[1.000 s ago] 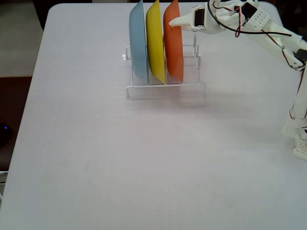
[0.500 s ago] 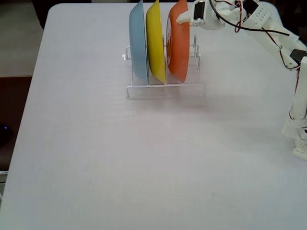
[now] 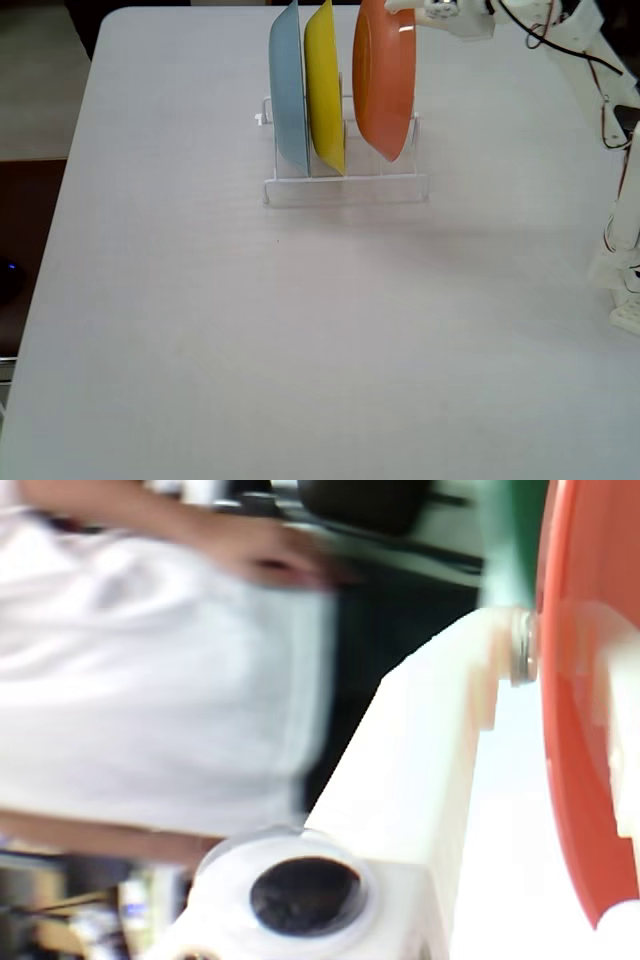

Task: Please give me two plates.

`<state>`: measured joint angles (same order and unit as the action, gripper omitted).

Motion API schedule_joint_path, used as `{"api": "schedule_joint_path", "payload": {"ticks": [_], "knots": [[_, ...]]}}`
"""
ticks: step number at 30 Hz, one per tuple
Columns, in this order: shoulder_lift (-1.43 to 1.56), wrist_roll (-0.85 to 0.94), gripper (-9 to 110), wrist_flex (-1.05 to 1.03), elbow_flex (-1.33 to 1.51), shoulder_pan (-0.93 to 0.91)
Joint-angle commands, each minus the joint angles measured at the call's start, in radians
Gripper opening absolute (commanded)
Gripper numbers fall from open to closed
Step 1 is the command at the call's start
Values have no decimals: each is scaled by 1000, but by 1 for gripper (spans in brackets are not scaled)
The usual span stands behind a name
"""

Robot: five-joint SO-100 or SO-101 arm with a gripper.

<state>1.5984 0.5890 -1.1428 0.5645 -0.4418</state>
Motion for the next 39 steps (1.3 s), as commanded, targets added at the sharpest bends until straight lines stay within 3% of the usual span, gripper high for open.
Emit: {"api": "schedule_joint_path", "payload": {"ticks": [1,8,18,29,39], "knots": [[189,-29,-1,26,-83,11],[342,-114,-1,17,-38,63],[526,-244,-1,135,117,285],[577,-405,-1,463,316,543],[569,-506,-1,770,486,666]]}}
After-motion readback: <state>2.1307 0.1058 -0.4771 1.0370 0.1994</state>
